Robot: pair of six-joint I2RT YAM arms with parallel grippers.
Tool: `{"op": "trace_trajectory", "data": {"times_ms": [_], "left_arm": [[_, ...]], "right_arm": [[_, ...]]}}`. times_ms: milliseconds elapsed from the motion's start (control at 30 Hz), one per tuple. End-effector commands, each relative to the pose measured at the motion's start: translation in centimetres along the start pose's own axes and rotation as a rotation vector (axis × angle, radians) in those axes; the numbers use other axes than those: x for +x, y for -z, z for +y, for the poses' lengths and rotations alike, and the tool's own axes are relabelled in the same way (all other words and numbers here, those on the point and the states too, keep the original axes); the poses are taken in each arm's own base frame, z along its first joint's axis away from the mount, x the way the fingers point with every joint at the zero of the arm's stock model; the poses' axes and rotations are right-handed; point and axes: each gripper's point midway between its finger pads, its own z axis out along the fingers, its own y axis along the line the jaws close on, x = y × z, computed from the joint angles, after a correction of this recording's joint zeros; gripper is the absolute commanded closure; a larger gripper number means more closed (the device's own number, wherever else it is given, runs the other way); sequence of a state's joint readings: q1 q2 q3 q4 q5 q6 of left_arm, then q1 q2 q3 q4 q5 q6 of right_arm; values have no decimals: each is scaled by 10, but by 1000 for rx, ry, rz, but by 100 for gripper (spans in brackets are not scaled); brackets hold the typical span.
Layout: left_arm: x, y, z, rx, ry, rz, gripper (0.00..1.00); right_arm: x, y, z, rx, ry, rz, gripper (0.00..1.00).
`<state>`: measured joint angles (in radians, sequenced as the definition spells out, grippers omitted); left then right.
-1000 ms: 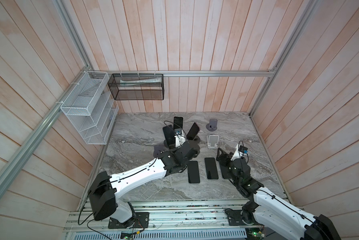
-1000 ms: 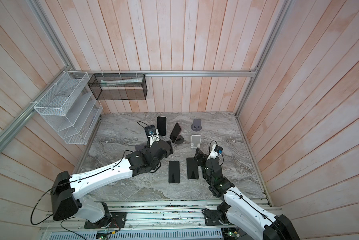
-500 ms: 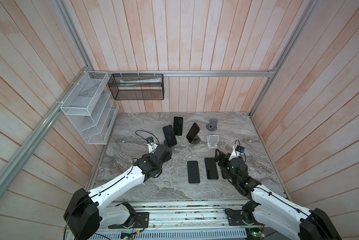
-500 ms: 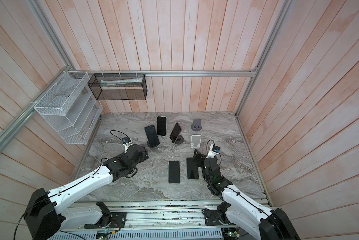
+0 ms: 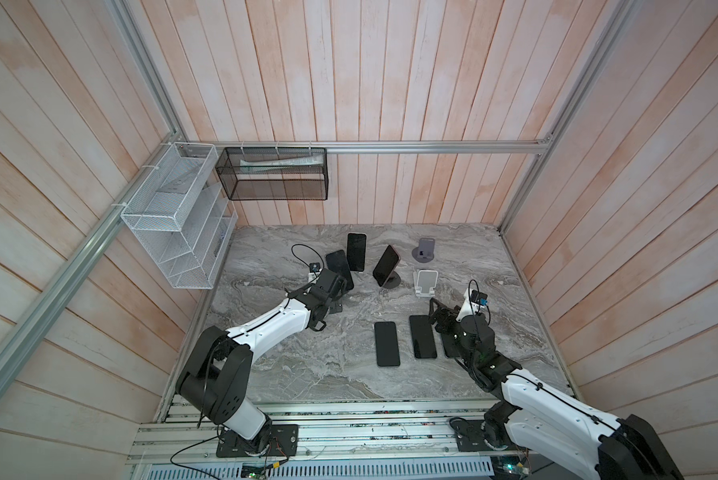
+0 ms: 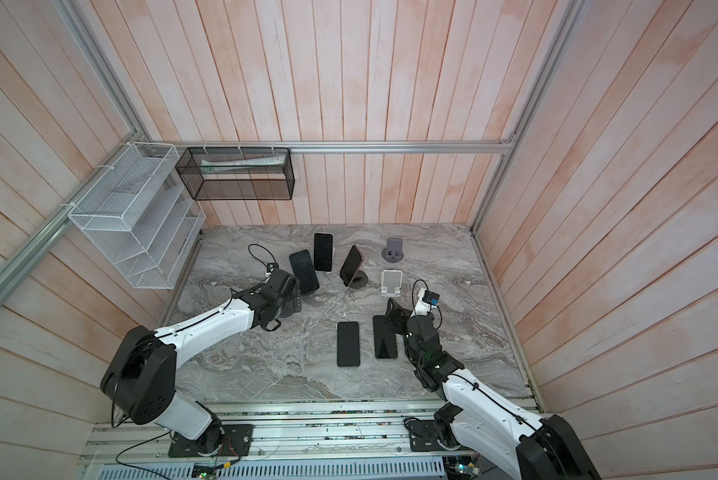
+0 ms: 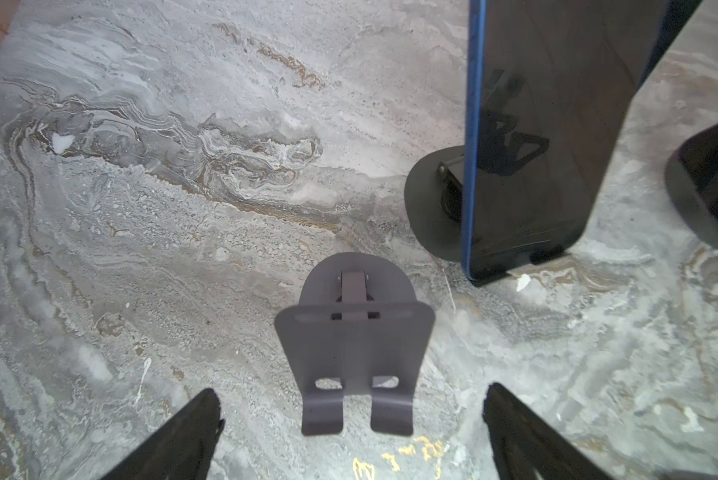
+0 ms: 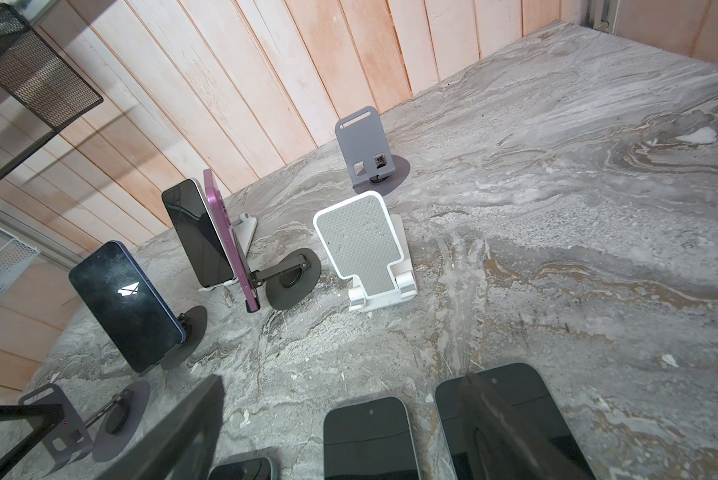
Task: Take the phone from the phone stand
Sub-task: 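Raise the left gripper and move it back over the empty grey stand, then move the left gripper toward the blue phone on its dark stand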
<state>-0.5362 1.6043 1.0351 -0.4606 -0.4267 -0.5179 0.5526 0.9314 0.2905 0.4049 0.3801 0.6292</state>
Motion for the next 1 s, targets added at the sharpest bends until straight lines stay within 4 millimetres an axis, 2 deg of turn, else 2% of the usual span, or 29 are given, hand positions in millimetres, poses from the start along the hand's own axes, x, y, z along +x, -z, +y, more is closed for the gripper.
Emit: {"op": "trace_trajectory", "data": {"times_ms": [0,133,233,333,400,533,633,800,900,967], "left_arm": [[-10,-12,-6,30,-16,-5,3],[-11,-25,-6,15,-43,15,16],[-17,-29,-7,15,-57,7,26],[-27,-30,-8,18,-61,2,40],[-32,-28,-7,16,-59,-7,45],[-46,-21,4,-2,-34,-55,46],[-64,-23,25,-18,17,-72,46],[-82,-55,63,-55,118,-27,45],[-78,-78,76,-101,142,42,45],[-72,-88,77,-115,146,82,43]], "right_arm": [[-12,1,5,-13,-2,-39,11],[-10,-1,7,-22,5,-27,12],[-12,2,15,-59,10,-17,12],[-17,7,13,-61,-5,-49,13],[-20,9,10,-56,-12,-68,13],[-19,8,9,-48,-7,-68,13],[-18,7,10,-48,0,-59,14],[-17,5,9,-45,-4,-58,14],[-17,6,8,-42,-4,-60,14],[-17,6,8,-41,-5,-62,14]]}}
